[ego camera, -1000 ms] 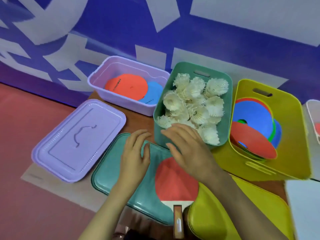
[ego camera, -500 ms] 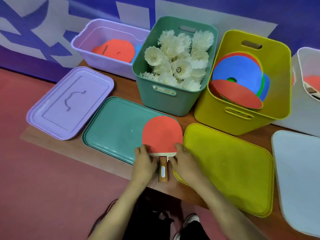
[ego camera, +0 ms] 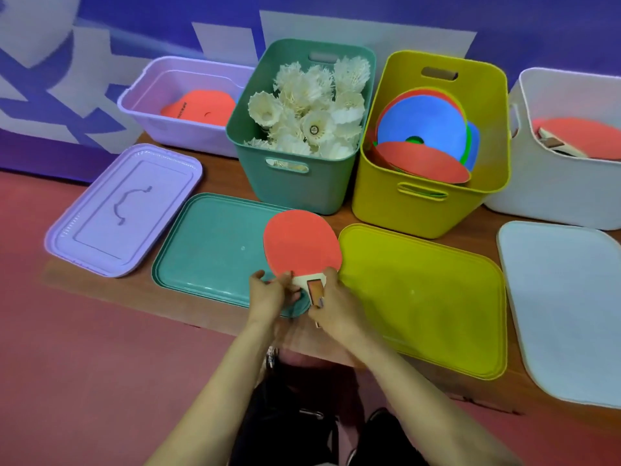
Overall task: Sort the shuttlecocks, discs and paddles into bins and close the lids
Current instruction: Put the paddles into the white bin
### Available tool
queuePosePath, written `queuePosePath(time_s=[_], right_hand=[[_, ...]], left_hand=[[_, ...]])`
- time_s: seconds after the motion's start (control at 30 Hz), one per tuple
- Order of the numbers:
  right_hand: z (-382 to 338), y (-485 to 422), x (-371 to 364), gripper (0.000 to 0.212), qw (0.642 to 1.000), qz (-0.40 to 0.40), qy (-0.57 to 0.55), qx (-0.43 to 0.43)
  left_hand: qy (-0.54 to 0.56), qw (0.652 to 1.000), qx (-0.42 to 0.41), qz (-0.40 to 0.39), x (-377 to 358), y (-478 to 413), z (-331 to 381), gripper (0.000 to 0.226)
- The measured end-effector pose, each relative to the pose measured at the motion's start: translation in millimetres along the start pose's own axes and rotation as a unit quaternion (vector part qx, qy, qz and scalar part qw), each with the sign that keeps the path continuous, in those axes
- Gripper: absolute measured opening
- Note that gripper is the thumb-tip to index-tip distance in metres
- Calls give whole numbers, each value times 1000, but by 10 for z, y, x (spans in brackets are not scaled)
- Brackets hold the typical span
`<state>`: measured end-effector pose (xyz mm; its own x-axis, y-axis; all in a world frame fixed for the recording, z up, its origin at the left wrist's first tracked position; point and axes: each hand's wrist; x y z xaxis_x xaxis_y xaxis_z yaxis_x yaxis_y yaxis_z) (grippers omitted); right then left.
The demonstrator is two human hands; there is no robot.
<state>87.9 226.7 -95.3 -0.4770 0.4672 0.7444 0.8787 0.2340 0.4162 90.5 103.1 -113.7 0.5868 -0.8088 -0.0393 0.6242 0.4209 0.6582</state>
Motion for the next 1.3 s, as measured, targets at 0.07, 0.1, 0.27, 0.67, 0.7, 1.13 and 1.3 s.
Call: queuePosePath(time_s=[0.07, 0.1, 0.27, 0.67, 0.7, 1.13, 1.3], right_hand=[[125, 46, 155, 51, 1000, 10, -21, 9], [200, 70, 241, 51, 999, 17, -26, 19], [550, 269, 591, 48, 993, 70, -26, 89], [1148, 870, 1557, 62, 933, 277, -74, 220], [1169, 878, 1666, 62, 927, 292, -86, 217], [1584, 193, 2925, 47, 910, 407, -47, 59], [1882, 34, 3304, 36, 905, 424, -10, -19]], left_hand=[[14, 1000, -1, -22, -54, 88, 49, 22], [29, 999, -3, -33, -84, 160, 68, 19], [91, 992, -48, -77, -282, 623, -17, 27], [107, 944, -277, -146, -1154, 1875, 35, 49], [99, 941, -284, -158, -1251, 1917, 112, 50], [-88, 910, -312, -259, -2983, 1304, 1174, 37], [-161, 896, -328, -252, -3650, 1238, 1218, 71]])
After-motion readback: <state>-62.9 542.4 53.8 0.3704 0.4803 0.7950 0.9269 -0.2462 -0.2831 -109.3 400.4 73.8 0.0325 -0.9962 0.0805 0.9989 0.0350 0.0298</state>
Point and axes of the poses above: each hand's wrist, its own y-axis away from the middle knuckle, its own x-axis out of the back of the hand, z = x × y, and after that the axes turned 3 degrees about y, right-handed
